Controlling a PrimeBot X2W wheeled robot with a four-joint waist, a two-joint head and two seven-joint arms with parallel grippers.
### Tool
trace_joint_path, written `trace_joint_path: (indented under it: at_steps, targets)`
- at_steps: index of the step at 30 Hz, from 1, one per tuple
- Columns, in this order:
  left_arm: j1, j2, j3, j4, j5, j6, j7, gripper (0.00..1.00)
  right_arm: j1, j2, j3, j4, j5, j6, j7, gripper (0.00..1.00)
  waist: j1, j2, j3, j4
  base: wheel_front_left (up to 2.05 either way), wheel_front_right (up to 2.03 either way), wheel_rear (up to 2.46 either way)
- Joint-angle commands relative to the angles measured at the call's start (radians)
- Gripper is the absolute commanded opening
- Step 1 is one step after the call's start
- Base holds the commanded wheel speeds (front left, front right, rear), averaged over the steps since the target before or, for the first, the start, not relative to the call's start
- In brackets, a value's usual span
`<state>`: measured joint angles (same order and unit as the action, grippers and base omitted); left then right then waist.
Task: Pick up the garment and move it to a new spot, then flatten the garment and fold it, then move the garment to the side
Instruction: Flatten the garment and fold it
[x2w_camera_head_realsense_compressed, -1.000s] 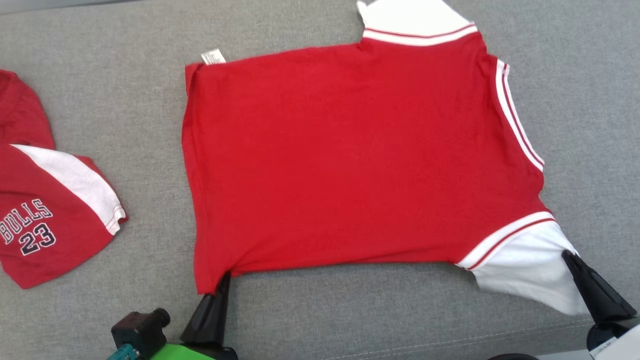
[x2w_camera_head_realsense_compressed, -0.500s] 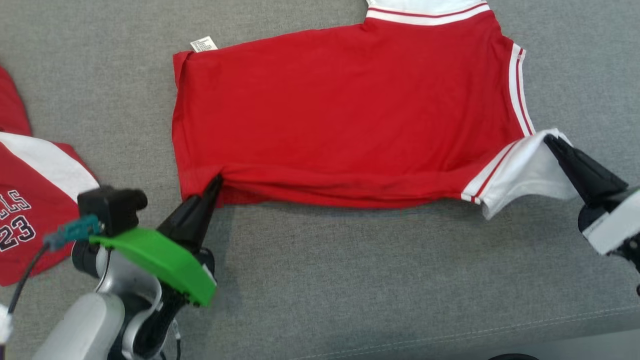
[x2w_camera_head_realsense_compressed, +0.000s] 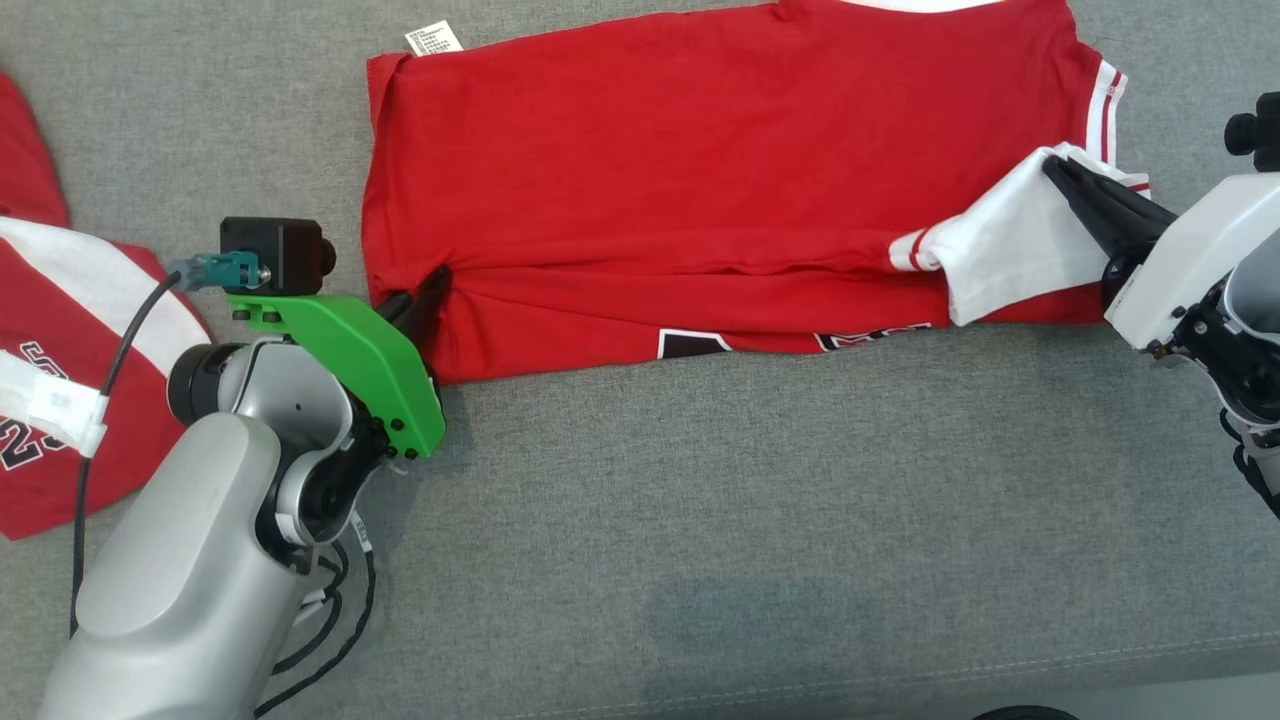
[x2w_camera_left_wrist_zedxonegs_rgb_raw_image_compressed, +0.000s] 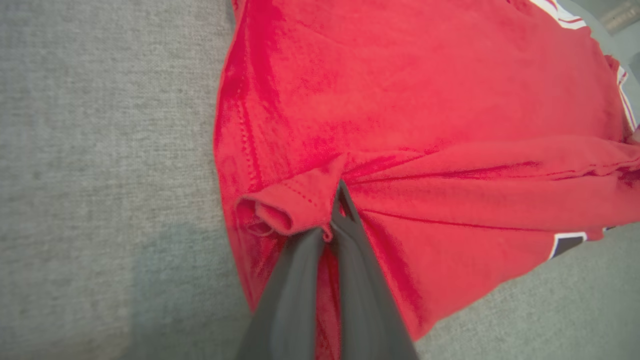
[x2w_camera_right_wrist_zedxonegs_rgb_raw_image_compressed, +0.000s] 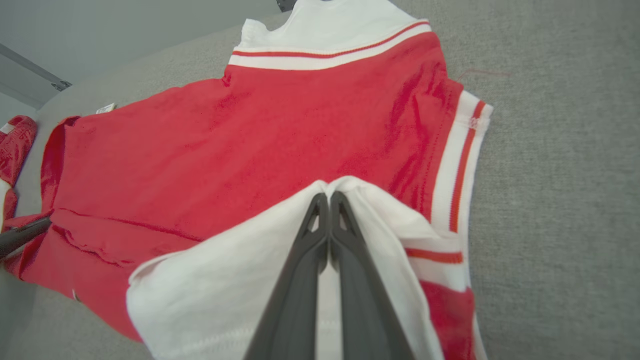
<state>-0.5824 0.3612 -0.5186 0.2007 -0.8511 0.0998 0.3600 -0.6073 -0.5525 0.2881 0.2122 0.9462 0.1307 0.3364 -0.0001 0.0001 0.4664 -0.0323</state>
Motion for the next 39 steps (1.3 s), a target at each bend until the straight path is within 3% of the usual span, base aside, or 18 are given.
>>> trace_joint_path:
  at_steps: [1,6,7,8,12,13,14,15,16,20,23,28,34,39]
  targets:
    - [-0.026,0.0,0.001,0.031,0.013,-0.008,-0.002,0.0,-0.029,0.0,0.015,0.038,-0.019,0.0,0.011,0.0,0.0001,-0.0001,0.004,0.001,0.0,0.0,0.0]
    - [-0.053,-0.013,-0.015,0.094,0.023,-0.013,-0.005,0.0,-0.093,0.011,0.045,0.127,-0.052,0.0,0.009,0.0,0.0001,-0.0001,0.002,0.003,0.0,0.0,0.0]
    - [-0.053,-0.016,-0.021,0.103,0.025,-0.015,-0.002,0.0,-0.103,0.015,0.056,0.131,-0.058,0.0,0.004,0.15,0.0001,-0.0001,0.0,0.003,0.0,0.0,0.0]
    - [-0.053,-0.018,-0.025,0.111,0.027,-0.016,0.0,0.0,-0.113,0.019,0.061,0.137,-0.057,0.0,0.0,1.0,0.0001,-0.0001,-0.002,0.003,0.0,0.0,0.0]
    - [-0.032,-0.026,-0.035,0.133,0.024,-0.01,0.003,0.0,-0.131,0.015,0.074,0.146,-0.054,0.0,-0.033,1.0,0.0001,-0.0001,-0.022,0.0,0.0,0.0,0.0]
    - [-0.023,-0.028,-0.033,0.133,0.02,-0.006,-0.004,0.15,-0.13,0.013,0.076,0.146,-0.052,0.0,-0.045,1.0,0.0001,-0.0001,-0.03,-0.003,0.0,0.0,0.0]
    - [-0.013,-0.029,-0.028,0.129,0.018,0.002,-0.017,0.4,-0.127,0.008,0.08,0.141,-0.053,0.0,-0.059,1.0,0.0001,-0.0001,-0.039,-0.007,0.0,0.0,0.0]
    - [-0.003,-0.027,-0.018,0.123,0.02,0.014,-0.034,0.87,-0.124,0.001,0.084,0.132,-0.06,0.0,-0.079,1.0,0.0001,-0.0001,-0.049,-0.011,0.0,0.0,0.0]
    - [0.009,-0.022,-0.014,0.114,0.031,0.027,-0.049,1.0,-0.118,-0.007,0.082,0.123,-0.063,0.0,-0.103,1.0,0.0001,-0.0001,-0.059,-0.016,0.0,0.0,0.0]
    - [0.071,-0.012,0.006,0.041,0.064,0.068,-0.151,1.0,-0.064,-0.053,0.062,0.063,-0.095,0.0,-0.225,1.0,0.0001,-0.0001,-0.108,-0.025,0.0,0.0,0.0]
    - [0.142,-0.021,0.053,-0.024,0.076,0.1,-0.28,1.0,-0.006,-0.103,0.042,0.008,-0.218,0.0,-0.364,1.0,0.0001,-0.0001,-0.134,-0.034,0.0,0.0,0.0]
    - [0.239,0.012,0.05,-0.087,0.132,0.099,-0.409,1.0,0.135,-0.063,-0.034,-0.019,-0.359,0.0,-0.533,1.0,0.0001,-0.0001,-0.151,-0.048,0.0,0.0,0.0]
    - [0.284,-0.009,0.039,-0.039,0.116,0.093,-0.429,1.0,0.228,0.034,-0.059,0.065,-0.41,-0.001,-0.533,1.0,0.0001,-0.0001,-0.128,-0.054,0.0,0.0,0.0]
    - [0.204,-0.017,-0.004,0.049,0.147,0.102,-0.362,1.0,0.152,0.039,0.0,0.172,-0.448,-0.001,-0.483,1.0,0.0001,-0.0001,-0.084,-0.045,0.0,0.0,0.0]
